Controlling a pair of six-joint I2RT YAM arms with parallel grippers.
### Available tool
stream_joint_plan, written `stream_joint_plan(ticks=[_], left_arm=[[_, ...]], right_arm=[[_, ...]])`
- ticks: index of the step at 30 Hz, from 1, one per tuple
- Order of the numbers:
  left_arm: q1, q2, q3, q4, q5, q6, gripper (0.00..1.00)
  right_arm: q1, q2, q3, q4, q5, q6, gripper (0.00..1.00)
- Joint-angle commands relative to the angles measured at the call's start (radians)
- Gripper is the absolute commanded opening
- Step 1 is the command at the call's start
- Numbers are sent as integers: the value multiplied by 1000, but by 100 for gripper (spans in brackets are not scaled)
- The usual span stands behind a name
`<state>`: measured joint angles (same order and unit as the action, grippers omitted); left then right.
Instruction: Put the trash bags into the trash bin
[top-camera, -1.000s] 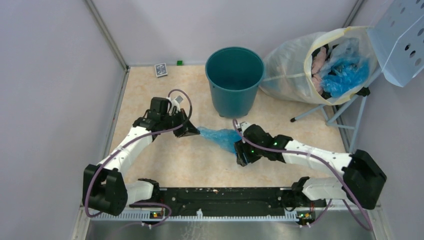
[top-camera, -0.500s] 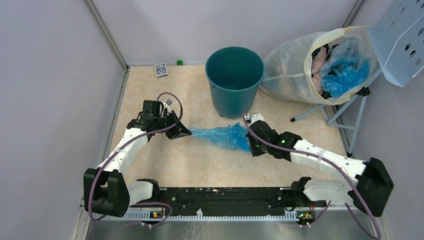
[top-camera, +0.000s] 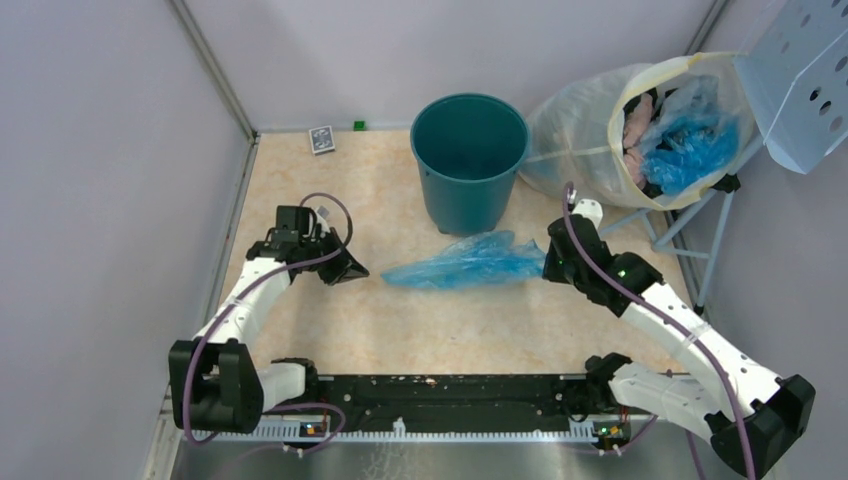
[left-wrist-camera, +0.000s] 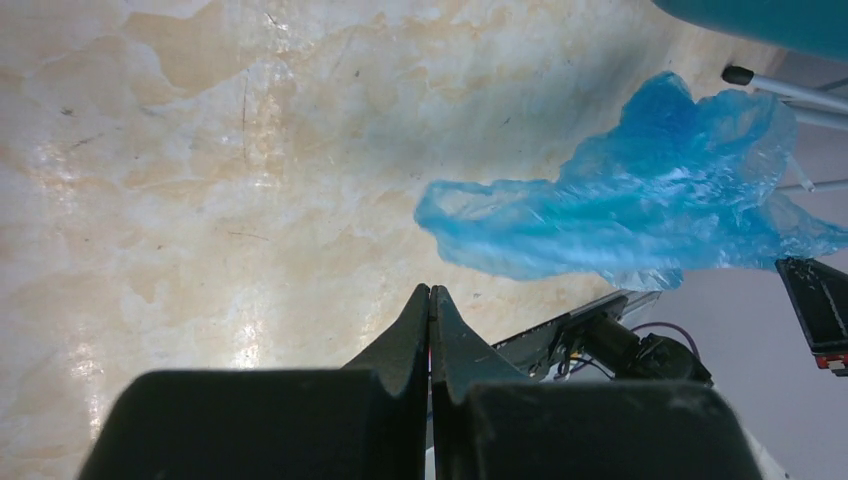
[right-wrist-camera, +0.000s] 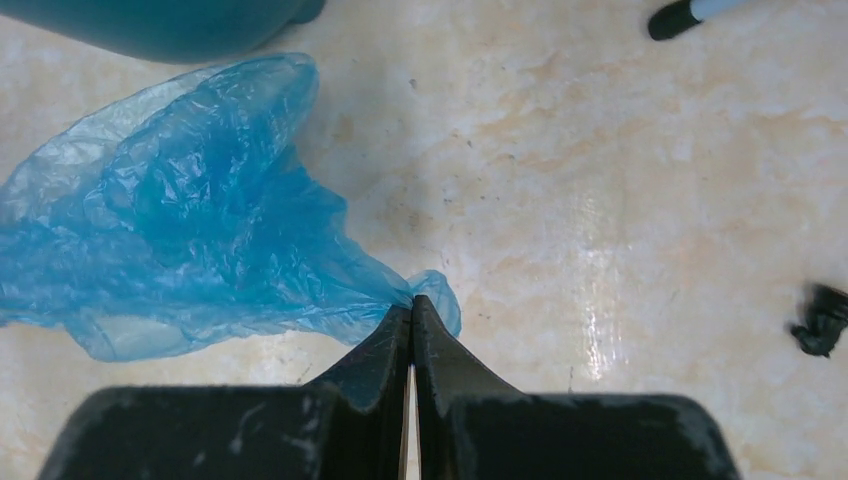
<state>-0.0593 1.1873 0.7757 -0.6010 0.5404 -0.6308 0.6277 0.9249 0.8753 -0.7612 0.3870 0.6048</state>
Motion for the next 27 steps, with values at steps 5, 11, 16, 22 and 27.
stream_joint_plan(ticks=[5,11,16,22,27], left_arm=[[16,-18,22,79,64,-3,0],[-42,-19,47,199,287,51,49],[-219,-46,80,267,126,191,74],[-302,1,76,417,-58,356,77],[-342,79,88,539,-132,583,72]], right_arm=[[-23,2,16,70,-191,-92,0],[-23,73,48,195,-467,-154,0],[-24,128,98,165,-471,-159,0],[-23,112,84,163,-477,-197,0],[-24,121,72,153,-503,-204,0]])
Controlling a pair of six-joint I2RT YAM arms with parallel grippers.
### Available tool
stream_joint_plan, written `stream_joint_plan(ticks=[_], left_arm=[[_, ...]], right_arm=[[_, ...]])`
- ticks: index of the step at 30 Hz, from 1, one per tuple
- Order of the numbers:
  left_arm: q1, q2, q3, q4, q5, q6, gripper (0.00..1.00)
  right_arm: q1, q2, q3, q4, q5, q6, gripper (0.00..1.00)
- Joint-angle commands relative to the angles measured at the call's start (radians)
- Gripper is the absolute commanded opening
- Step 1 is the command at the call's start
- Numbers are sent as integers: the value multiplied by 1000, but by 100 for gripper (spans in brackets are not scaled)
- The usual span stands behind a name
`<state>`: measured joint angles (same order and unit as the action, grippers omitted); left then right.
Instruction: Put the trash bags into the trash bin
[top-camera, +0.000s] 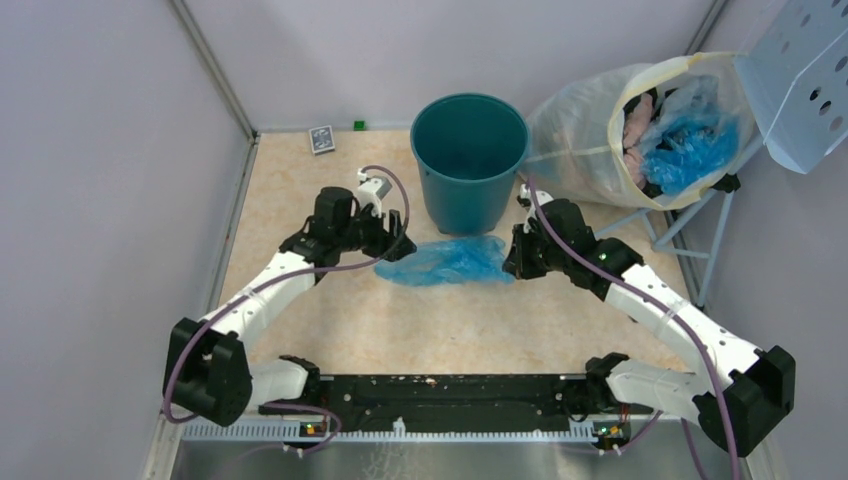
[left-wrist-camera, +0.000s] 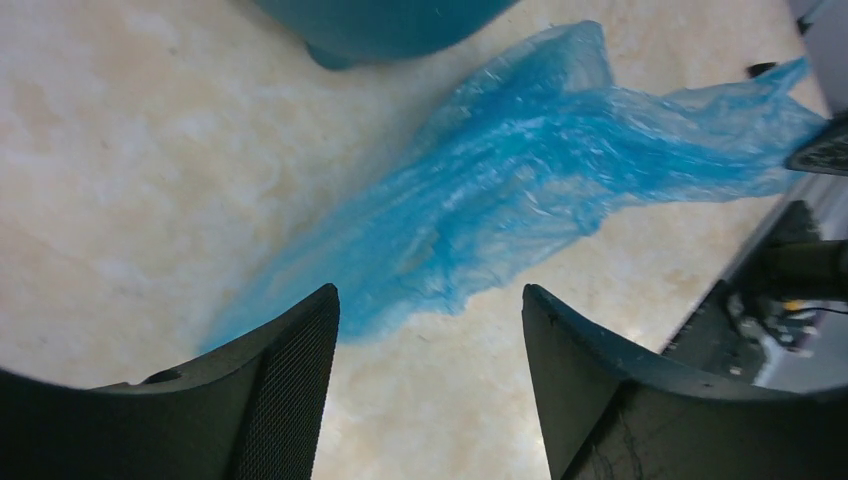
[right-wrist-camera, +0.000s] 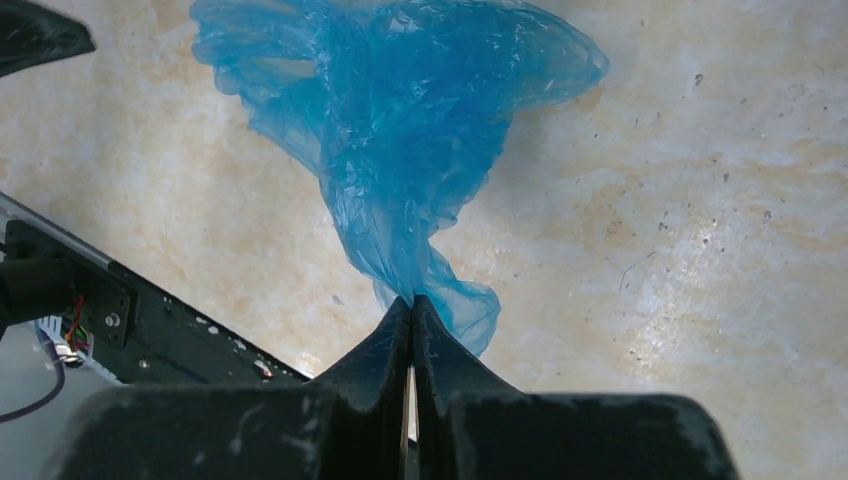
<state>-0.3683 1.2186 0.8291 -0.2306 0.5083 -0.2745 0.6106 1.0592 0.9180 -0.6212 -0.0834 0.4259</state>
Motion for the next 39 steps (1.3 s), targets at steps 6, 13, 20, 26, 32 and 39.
stream_joint_plan(ticks=[6,13,20,26,32,39], left_arm=[[-58,150,22,298,15,511,75],[-60,353,159,175,182,625,70],[-72,457,210,141,294,632,34],[-76,402,168,135,354,607,22],[-76,292,128,72,356,579,0],[-76,23,9,236,285,310,0]], right_arm=[[-6,13,45,-6,-41,-60,0],[-6,27,47,5,-62,-61,0],[-6,38,54,-5,-57,-68,0],[-6,47,59,-8,-40,-76,0],[-6,50,65,-2,17,-72,0],[-6,60,100,16,60,-81,0]])
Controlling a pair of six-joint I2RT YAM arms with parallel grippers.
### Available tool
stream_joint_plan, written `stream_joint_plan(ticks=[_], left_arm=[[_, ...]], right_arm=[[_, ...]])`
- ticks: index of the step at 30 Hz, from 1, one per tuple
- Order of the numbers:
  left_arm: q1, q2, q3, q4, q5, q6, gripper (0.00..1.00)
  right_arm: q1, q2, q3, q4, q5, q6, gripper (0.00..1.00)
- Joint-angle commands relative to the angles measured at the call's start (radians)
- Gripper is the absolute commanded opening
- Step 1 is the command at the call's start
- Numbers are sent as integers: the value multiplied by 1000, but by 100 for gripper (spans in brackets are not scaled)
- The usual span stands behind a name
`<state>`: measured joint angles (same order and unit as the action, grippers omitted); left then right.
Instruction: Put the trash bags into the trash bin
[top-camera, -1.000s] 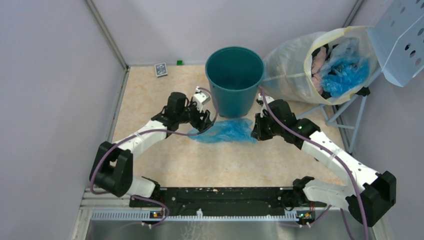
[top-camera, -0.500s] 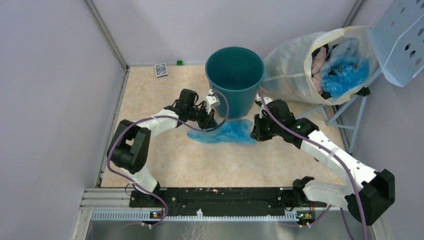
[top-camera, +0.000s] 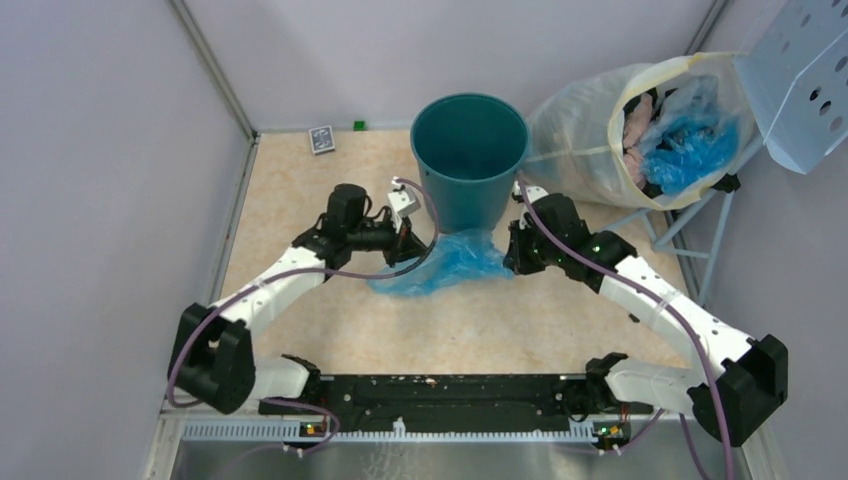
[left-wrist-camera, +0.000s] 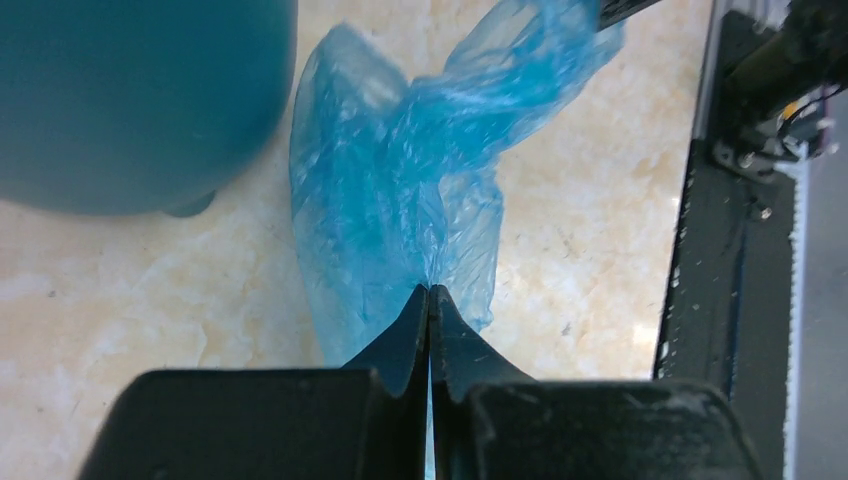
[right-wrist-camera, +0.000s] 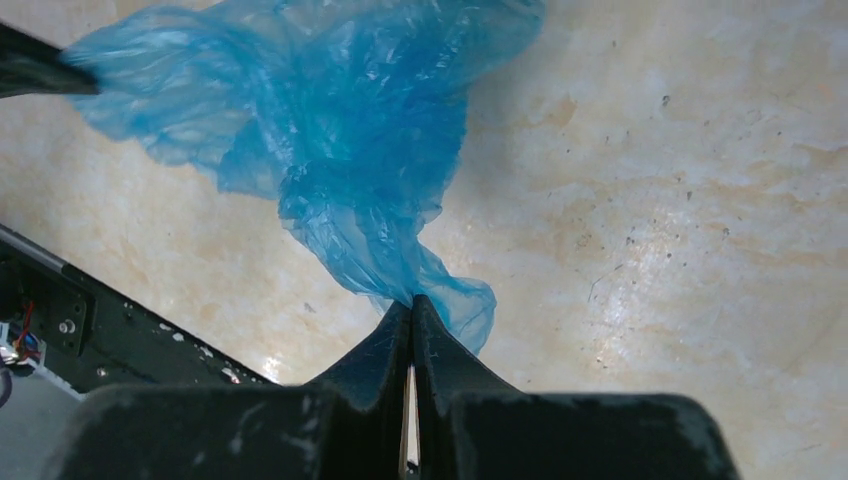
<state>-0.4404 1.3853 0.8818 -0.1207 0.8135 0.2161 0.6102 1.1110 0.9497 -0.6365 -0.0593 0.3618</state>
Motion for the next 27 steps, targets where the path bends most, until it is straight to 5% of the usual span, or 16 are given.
stream_joint_plan(ticks=[1,5,12,19,23,27], left_arm=[[-4,-166,-51,147,-33,-229,0],[-4,-237,-57,162,-106,-464,0],[-4,-309,-67,136,-315,-875,0],[-3,-454,-132,45,-553,-1078,0],[-4,-511,-202,100,-549,-1158,0],[-4,-549,-258,100,-503,-1199,0]], right_arm=[[-6,10,84,33,37,-16,1],[-6,47,194,-24,80,14,39],[27,9,209,58,14,86,71],[63,-6,128,77,45,433,73],[109,30,108,75,82,657,72],[146,23,-76,352,-11,861,67]])
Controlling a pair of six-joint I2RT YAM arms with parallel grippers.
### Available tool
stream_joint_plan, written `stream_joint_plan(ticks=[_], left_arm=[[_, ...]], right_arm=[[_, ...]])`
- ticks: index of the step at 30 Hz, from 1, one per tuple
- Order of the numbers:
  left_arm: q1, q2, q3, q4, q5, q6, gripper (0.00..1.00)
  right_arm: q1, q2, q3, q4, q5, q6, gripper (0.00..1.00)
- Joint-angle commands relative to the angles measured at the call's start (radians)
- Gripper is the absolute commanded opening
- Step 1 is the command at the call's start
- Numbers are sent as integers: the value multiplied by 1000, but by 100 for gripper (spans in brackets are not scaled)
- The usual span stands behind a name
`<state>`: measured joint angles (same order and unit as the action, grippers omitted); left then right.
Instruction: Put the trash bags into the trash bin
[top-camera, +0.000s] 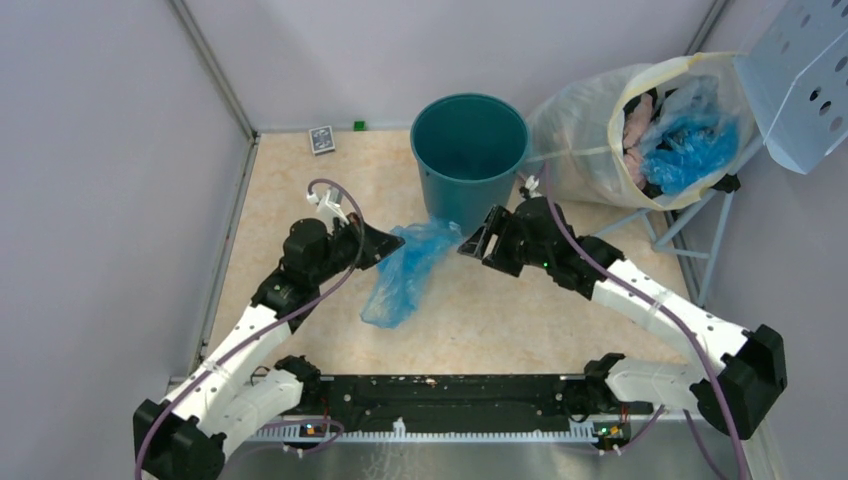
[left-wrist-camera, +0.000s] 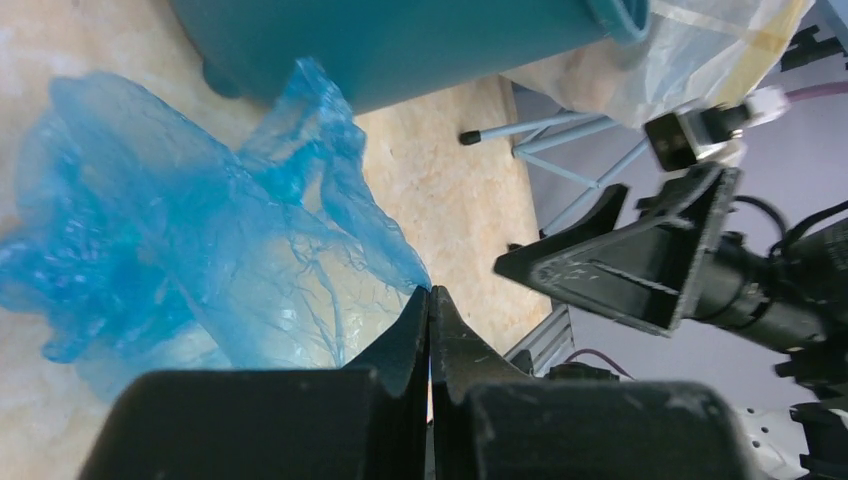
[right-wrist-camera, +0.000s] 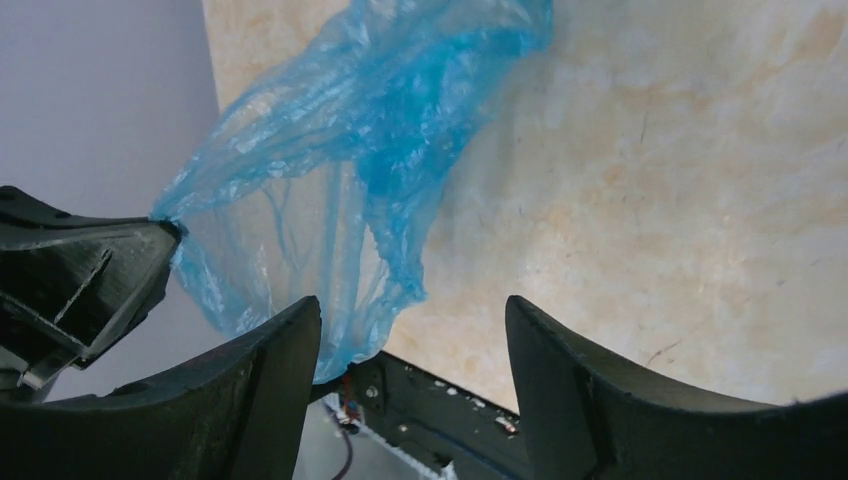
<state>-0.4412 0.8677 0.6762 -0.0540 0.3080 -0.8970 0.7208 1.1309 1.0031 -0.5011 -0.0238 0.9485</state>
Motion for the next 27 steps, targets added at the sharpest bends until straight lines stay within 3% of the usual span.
stream_joint_plan(ticks=[1,7,17,25,27], left_arm=[[-4,-47,-62,27,3,-87,0],[-3,-135,-108,31,-17,-97,0],[-3,-166,-112,83,36,-184,0],[-3,-196,-77,84,14,-209,0],[-4,-196,-68,82,19,-213,0]], right_arm=[[51,9,-160,274,-44,298,66],[112,112,-159,386,-8,258,64],[241,255,-225,606,21,346,63],[264,288,-241,559,91,393,61],[264,285,-262,579,92,405,56]])
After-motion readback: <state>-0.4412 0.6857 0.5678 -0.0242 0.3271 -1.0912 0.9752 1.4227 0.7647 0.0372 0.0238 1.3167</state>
